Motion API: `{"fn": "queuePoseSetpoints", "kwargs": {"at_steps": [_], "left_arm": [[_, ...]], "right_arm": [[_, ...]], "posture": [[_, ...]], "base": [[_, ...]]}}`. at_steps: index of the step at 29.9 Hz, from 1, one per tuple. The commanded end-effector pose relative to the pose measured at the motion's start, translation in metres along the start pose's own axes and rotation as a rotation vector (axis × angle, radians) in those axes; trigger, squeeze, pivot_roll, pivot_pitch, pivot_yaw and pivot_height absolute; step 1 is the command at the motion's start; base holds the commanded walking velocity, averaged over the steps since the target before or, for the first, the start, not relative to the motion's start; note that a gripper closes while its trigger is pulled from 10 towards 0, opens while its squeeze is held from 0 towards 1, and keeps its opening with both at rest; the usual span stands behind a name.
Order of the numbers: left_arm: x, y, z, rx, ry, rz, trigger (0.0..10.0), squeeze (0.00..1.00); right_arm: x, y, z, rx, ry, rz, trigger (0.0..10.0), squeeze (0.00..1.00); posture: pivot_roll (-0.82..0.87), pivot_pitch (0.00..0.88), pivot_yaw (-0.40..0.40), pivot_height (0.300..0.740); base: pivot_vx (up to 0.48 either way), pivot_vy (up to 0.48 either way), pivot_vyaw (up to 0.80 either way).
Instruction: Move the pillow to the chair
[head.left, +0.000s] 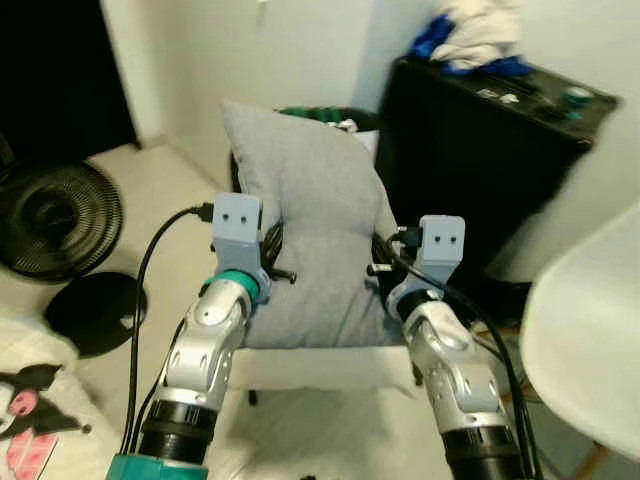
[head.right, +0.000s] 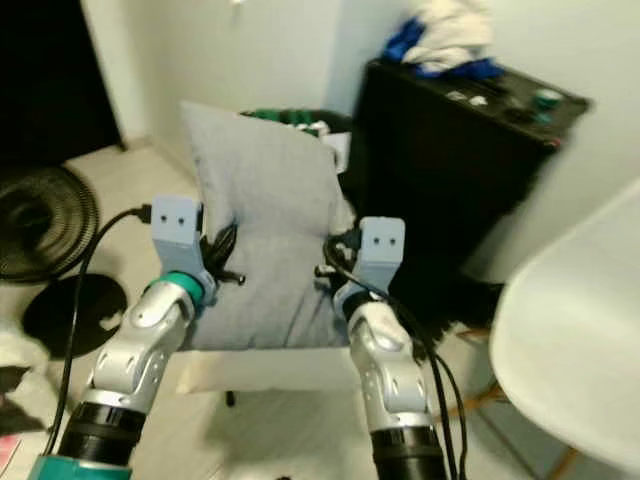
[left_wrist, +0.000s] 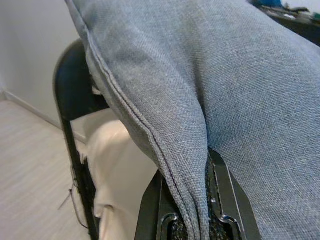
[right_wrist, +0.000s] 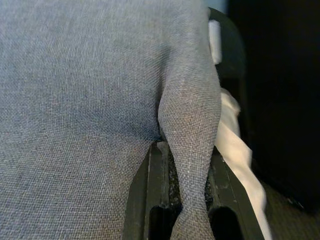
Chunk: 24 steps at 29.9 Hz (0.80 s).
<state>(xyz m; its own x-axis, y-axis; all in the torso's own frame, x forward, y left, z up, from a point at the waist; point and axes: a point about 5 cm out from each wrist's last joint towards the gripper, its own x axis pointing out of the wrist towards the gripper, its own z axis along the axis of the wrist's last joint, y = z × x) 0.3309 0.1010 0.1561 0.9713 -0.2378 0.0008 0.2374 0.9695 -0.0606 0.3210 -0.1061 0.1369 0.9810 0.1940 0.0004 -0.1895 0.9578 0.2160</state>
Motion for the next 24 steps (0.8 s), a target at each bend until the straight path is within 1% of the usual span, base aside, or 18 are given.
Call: {"fn": "queuePoseSetpoints", "kwargs": {"at_steps": [1,2,4,8,14,18,24], "left_arm": [[-0.001,-0.009,0.004,-0.004,-0.026,-0.032,10.0,0.0],[-0.001,-0.009,0.004,0.002,-0.022,-0.031,10.0,0.0],[0.0,-0.003,-0.001,0.024,0.001,-0.002,10.0,0.0],[-0.001,0.001,-0.002,0.03,0.009,0.011,10.0,0.0],[-0.004,0.002,-0.001,0.019,0.0,0.005,10.0,0.0],[-0.004,0.004,-0.003,0.02,0.017,0.017,10.0,0.0],[-0.004,0.002,-0.002,0.009,0.005,0.019,10.0,0.0]], "right_arm": [[0.0,0.008,0.002,-0.017,-0.014,0.026,10.0,0.0],[0.001,0.008,0.003,-0.018,-0.014,0.027,10.0,0.0],[0.003,0.008,0.005,-0.024,-0.015,0.031,10.0,0.0],[0.005,0.005,0.006,-0.034,-0.014,0.035,10.0,0.0],[0.004,0.002,0.005,-0.031,-0.006,0.033,10.0,0.0],[0.005,0.005,0.006,-0.039,-0.002,0.055,10.0,0.0],[0.008,0.005,0.007,-0.046,-0.001,0.059,10.0,0.0]], "posture": [[0.06,0.015,-0.005,0.74],[0.06,0.021,-0.009,0.74],[0.06,0.024,-0.011,0.74],[0.07,0.029,-0.019,0.74],[0.07,0.03,-0.025,0.74],[0.07,0.023,-0.041,0.74],[0.07,0.018,-0.047,0.74]], "base": [[0.0,0.0,-0.8],[0.0,0.0,-0.8],[0.0,0.0,-0.8],[0.0,0.0,-0.8],[0.0,0.0,-0.8],[0.0,0.0,-0.8],[0.0,0.0,-0.8]]}}
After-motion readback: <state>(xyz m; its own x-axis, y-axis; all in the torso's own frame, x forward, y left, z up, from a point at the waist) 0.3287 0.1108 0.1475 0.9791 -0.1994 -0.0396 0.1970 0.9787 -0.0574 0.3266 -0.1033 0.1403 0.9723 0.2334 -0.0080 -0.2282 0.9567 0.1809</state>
